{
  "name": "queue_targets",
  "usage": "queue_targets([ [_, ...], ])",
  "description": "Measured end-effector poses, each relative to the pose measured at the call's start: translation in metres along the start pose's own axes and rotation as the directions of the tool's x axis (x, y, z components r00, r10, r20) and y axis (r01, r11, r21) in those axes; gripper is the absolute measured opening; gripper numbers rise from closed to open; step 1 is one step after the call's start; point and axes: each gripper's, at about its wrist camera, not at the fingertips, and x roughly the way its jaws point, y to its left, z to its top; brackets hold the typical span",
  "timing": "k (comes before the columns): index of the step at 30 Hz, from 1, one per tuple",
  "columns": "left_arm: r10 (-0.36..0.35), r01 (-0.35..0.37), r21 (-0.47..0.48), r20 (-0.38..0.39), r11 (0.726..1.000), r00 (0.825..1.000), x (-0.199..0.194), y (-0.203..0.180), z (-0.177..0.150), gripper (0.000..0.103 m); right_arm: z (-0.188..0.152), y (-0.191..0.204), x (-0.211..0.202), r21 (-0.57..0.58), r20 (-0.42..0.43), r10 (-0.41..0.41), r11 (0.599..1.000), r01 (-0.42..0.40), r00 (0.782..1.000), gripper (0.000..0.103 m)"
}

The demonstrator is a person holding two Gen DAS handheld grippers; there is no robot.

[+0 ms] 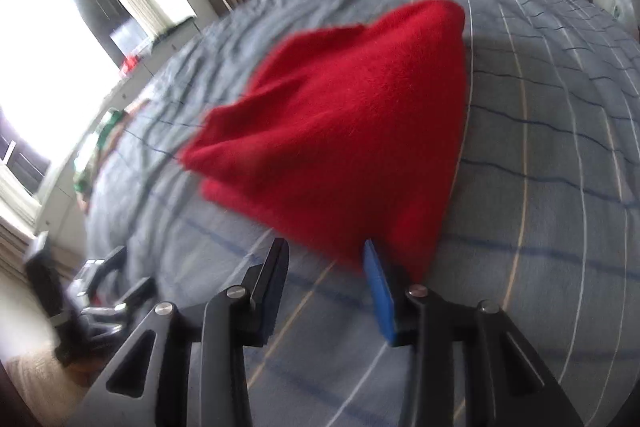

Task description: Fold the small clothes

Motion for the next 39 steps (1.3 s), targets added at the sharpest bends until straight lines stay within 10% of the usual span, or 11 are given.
queue_targets([
  [6, 0.003, -0.003, -0.009, -0.009, 1.0, 1.0, -0.002, 0.001, -0.001, 0.103, -0.037, -0.018, -0.058, -0.009, 0.176, -0.216, 0.975, 0.221, 0.96, 0.075],
  [14, 0.008, -0.008, -0.004, -0.025, 1.0, 1.0, -0.004, 0.0, -0.003, 0.103, -0.081, -0.071, -0.079, 0.184, 0.173, -0.324, 0.938, 0.292, 0.93, 0.076],
  [23, -0.003, 0.002, -0.017, -0.061, 1.0, 0.998, -0.01, -0.001, 0.006, 0.102, -0.1, -0.06, -0.073, 0.13, 0.202, -0.355, 0.933, 0.334, 0.913, 0.085],
  [31, -0.34, 0.349, -0.111, 0.092, 0.931, 0.936, -0.038, -0.03, 0.143, 0.102, -0.084, -0.056, -0.074, 0.18, 0.181, -0.34, 0.934, 0.309, 0.923, 0.086],
  [35, -0.461, 0.449, -0.118, -0.103, 0.886, 0.882, 0.038, -0.061, 0.187, 0.102, -0.033, -0.053, -0.072, 0.206, 0.227, -0.241, 0.959, 0.196, 0.944, 0.086],
  [39, -0.309, 0.288, -0.115, -0.303, 0.951, 0.901, 0.115, -0.065, 0.184, 0.1, 0.026, -0.057, -0.052, 0.193, 0.216, -0.156, 0.975, 0.114, 0.964, 0.086],
])
